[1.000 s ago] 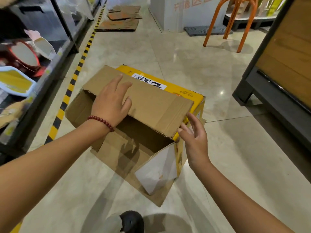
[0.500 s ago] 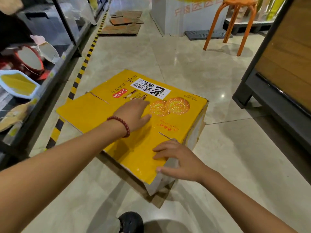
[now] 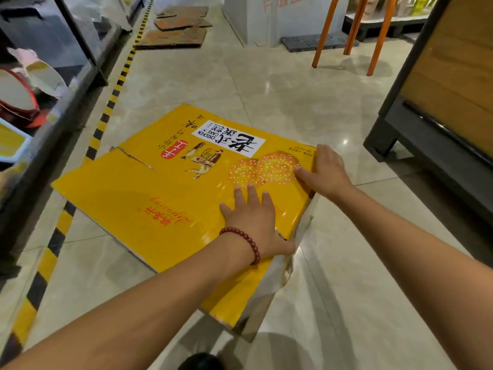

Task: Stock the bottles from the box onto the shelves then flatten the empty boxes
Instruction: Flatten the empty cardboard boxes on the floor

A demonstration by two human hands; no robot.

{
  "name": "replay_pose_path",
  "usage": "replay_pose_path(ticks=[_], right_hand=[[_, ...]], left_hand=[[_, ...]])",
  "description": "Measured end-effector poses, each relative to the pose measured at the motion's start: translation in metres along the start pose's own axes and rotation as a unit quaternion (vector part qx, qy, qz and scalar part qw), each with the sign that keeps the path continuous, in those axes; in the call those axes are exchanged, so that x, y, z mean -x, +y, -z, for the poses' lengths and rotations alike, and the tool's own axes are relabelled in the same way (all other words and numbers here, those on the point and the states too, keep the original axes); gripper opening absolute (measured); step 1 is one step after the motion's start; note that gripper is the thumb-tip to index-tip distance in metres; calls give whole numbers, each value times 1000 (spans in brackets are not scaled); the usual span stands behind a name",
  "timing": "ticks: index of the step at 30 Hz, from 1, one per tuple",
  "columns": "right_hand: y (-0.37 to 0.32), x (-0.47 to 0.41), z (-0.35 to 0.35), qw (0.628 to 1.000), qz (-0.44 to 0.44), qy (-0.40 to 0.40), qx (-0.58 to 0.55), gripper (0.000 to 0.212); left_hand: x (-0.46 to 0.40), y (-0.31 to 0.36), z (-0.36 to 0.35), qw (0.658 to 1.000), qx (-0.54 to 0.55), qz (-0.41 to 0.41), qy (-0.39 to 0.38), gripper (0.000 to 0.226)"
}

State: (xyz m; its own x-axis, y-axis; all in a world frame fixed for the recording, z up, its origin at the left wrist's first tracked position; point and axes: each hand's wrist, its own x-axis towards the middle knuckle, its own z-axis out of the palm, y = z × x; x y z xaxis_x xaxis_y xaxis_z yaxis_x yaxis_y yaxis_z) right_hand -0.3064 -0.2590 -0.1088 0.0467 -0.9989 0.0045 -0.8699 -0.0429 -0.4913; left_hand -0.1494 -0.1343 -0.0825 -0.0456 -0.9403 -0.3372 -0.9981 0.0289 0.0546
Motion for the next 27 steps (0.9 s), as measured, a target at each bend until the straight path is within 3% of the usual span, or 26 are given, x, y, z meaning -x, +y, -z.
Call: replay_pose_path(ticks=[3,7,15,23,27], right_hand=[[-7,-3,-1,998,-3,-21,65,79],[-11,-2,1,993,32,20,110,82],[-21,8,6,996,13,-10,83,85],[-59,57,-16,996,-66,26,57,65],[-94,99,-38,999,-40,25,17,48]], left_hand=[[4,-6,-3,1000,-26,-13,-9,110],[3,-20,1,999,-14,-19,-34,107],[3,-44,19,994,-76,-43,-71,104],[3,-120,31,982,-185,-38,-17,76],[6,-166,31,973,-229,32,7,69]])
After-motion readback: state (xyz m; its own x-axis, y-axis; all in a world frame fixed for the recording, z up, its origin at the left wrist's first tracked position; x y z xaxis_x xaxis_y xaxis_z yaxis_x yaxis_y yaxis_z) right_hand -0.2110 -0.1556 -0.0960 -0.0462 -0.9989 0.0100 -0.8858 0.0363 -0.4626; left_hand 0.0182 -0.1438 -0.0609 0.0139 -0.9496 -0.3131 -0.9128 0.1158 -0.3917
